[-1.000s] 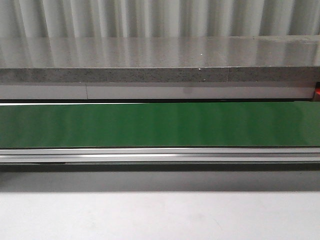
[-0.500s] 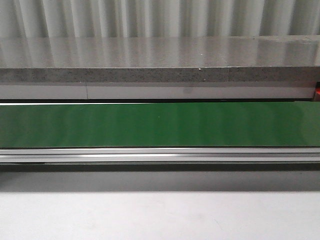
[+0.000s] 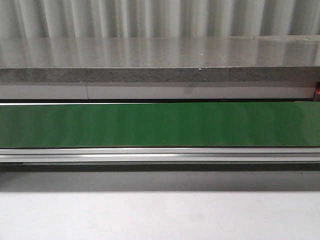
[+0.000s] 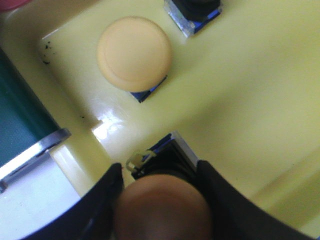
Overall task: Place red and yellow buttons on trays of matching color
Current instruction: 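Carry the yellow button with the right gripper and release it in the yellow tray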
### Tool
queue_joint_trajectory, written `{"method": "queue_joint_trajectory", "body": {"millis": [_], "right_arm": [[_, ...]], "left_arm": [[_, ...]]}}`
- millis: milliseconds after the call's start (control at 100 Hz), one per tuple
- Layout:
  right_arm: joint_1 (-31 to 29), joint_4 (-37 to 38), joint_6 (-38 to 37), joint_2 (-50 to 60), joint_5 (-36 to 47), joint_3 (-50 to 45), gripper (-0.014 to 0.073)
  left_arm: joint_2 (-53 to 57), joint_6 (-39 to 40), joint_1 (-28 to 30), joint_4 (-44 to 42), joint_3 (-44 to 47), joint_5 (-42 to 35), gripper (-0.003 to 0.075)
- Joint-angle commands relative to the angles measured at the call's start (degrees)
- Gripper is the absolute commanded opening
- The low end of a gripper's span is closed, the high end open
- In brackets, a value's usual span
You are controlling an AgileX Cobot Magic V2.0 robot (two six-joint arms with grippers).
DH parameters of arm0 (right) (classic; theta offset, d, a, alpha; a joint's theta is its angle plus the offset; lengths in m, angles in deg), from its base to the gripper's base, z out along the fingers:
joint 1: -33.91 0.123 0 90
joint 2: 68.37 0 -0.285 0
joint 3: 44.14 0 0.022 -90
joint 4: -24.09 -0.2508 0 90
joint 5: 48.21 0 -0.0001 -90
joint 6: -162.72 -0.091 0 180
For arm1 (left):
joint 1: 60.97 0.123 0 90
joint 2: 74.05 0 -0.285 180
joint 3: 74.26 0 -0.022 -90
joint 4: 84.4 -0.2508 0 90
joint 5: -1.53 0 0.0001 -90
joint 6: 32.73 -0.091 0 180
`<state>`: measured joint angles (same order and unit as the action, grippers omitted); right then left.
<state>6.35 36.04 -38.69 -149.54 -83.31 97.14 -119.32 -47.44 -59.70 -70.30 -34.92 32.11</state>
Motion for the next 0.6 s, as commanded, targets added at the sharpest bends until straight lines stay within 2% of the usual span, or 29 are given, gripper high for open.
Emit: {"method": "queue_joint_trajectory", "body": {"millis": [0,330,590], "right_arm": [[-0.37,1.61,-0.32,-0.27,2.16,1.38,0.0122],[-0.37,1.56,-0.43,-2.4,2.22,1.38,0.0128],[-0.31,0.73,-0.43,-2.84,2.22,1.38,0.019]], "left_arm": [[0.05,0.12,-0.37,1.15,-1.56,-4.21,-0.002],[0.05,0.12,-0.37,1.15,-1.56,-4.21,-0.002],[0.05,0.12,-0.37,1.15,-1.56,-4.21,-0.002]]}}
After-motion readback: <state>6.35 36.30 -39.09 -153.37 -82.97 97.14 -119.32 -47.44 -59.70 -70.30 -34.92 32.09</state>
